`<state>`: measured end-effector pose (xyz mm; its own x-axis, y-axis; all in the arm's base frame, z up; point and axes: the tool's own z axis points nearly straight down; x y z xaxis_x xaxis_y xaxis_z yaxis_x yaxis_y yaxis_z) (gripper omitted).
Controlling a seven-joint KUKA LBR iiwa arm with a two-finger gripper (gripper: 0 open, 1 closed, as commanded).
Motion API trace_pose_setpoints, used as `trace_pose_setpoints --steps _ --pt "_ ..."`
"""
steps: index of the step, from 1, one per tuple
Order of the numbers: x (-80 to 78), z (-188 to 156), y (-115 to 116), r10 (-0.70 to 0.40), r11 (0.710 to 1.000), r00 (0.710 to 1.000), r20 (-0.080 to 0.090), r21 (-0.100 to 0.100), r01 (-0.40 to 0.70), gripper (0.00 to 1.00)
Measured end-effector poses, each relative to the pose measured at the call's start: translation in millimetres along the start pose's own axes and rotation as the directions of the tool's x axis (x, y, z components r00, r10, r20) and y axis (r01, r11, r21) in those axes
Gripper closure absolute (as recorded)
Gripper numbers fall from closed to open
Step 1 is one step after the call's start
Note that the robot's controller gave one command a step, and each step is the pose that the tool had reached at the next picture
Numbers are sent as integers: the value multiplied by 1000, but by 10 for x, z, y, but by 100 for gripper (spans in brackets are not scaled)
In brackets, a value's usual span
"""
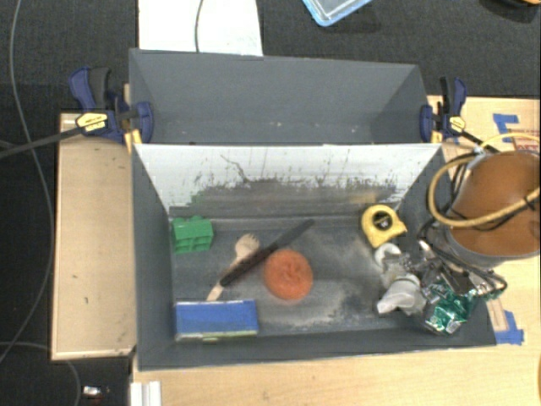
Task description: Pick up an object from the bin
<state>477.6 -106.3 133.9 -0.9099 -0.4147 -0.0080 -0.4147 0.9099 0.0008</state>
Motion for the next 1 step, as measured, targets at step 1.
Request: trace_pose_setpoints --steps 1 --pt "-22 -244 -35 6 1000 1000 0 1 -6 100"
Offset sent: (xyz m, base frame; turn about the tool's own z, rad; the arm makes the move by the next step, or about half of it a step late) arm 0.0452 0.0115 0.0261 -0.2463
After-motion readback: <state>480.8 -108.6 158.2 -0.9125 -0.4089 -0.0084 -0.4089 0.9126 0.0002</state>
